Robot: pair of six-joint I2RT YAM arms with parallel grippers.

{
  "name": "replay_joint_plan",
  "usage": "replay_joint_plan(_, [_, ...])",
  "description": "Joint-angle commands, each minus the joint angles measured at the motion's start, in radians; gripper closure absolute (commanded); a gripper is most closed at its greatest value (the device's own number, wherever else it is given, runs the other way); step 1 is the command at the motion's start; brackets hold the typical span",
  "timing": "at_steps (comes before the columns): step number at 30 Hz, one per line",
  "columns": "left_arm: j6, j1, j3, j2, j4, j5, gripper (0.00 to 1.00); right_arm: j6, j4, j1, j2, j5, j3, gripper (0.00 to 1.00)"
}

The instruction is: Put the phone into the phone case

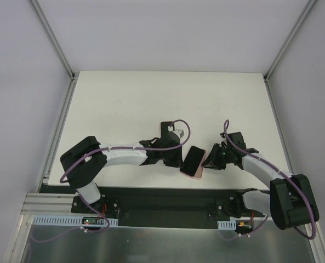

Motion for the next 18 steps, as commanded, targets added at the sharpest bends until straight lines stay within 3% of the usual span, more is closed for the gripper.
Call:
replay_joint_plan(1, [0.024,-0.006,0.047,-0.037,-0.022,0.008,0.9,-0.006,0.014,0.007,-0.002,0.014,-0.004,0.78])
replay_joint_plan(8, [0.088,0.001,0.053,-0.066,-0.188,-0.16,0.88,0.0,0.009,0.007,-0.006,0.014,-0.006,0.75])
replay_joint_plan(14, [0.084,-0.001,0.071,-0.019,-0.191,-0.128,0.96,0.026,0.007,0.007,-0.017,-0.006,-0.004,0.68])
replay_joint_plan(18, [0.077,-0.012,0.097,0.011,-0.174,-0.119,0.96,0.045,0.006,0.01,-0.057,-0.012,-0.014,0.53])
